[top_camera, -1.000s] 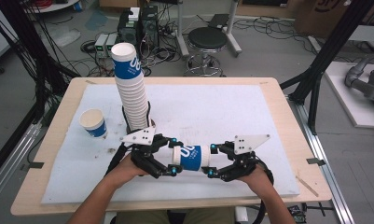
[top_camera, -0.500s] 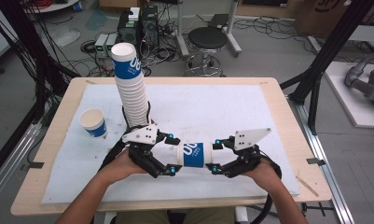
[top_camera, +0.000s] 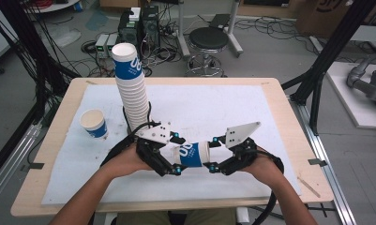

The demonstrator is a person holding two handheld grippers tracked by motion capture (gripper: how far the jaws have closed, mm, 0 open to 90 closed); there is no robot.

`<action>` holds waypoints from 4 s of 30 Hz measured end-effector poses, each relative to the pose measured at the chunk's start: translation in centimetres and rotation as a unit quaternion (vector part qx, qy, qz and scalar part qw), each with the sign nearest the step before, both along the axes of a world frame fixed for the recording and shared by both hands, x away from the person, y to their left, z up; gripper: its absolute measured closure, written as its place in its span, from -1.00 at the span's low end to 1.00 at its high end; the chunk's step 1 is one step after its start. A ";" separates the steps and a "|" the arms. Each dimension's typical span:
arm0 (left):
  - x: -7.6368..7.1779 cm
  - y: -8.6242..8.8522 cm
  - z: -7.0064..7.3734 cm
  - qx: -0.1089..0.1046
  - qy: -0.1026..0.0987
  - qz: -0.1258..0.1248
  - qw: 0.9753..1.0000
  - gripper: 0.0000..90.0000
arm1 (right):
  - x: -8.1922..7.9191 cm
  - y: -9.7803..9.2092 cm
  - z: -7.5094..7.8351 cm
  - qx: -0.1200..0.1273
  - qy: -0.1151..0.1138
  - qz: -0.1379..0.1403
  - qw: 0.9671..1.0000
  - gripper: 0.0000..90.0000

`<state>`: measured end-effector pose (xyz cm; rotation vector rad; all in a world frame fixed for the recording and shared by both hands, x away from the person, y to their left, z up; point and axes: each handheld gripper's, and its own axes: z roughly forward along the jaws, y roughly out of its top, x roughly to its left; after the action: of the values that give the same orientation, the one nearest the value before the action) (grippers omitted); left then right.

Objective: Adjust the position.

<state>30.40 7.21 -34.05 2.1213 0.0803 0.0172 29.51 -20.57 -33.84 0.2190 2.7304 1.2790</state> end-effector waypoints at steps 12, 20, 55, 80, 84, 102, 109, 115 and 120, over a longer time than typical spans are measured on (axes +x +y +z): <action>0.3 -1.3 -0.2 0.051 0.009 -0.008 0.999 -0.56 | -0.2 1.5 0.7 -0.059 -0.010 0.016 0.998 -0.24; 0.3 -2.6 -1.3 0.105 0.020 -0.008 0.994 -0.46 | -0.5 2.9 0.6 -0.112 -0.023 0.027 0.993 -0.25; 0.7 -2.4 -2.7 0.056 0.060 -0.020 0.996 -0.39 | -0.4 2.8 1.1 -0.046 -0.009 0.017 0.999 -0.55; 1.4 0.2 -5.4 -0.137 0.040 0.040 0.989 -0.41 | 0.3 -6.4 -0.3 0.133 -0.018 -0.197 0.971 -0.55; 1.6 0.5 -5.8 -0.160 0.031 0.051 0.985 -0.41 | 0.5 -7.7 -1.5 0.115 -0.022 -0.239 0.964 -0.55; 2.0 1.3 -6.8 -0.223 -0.018 0.100 0.970 -0.41 | -0.1 -10.2 -5.6 0.129 -0.036 -0.320 0.938 -0.55; 2.1 1.3 -6.8 -0.240 -0.021 0.108 0.965 -0.41 | -0.1 -10.3 -5.2 0.142 -0.047 -0.327 0.933 -0.55; 2.1 1.5 -6.9 -0.243 -0.024 0.120 0.962 -0.42 | -0.2 -10.2 -5.4 0.137 -0.049 -0.325 0.934 -0.55; 2.3 1.6 -6.8 -0.249 -0.027 0.128 0.960 -0.42 | -0.5 -10.2 -5.2 0.139 -0.054 -0.322 0.935 -0.55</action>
<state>32.73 8.80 -40.89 1.5947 0.2957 0.1898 29.06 -30.80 -39.06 0.9431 2.0841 1.3906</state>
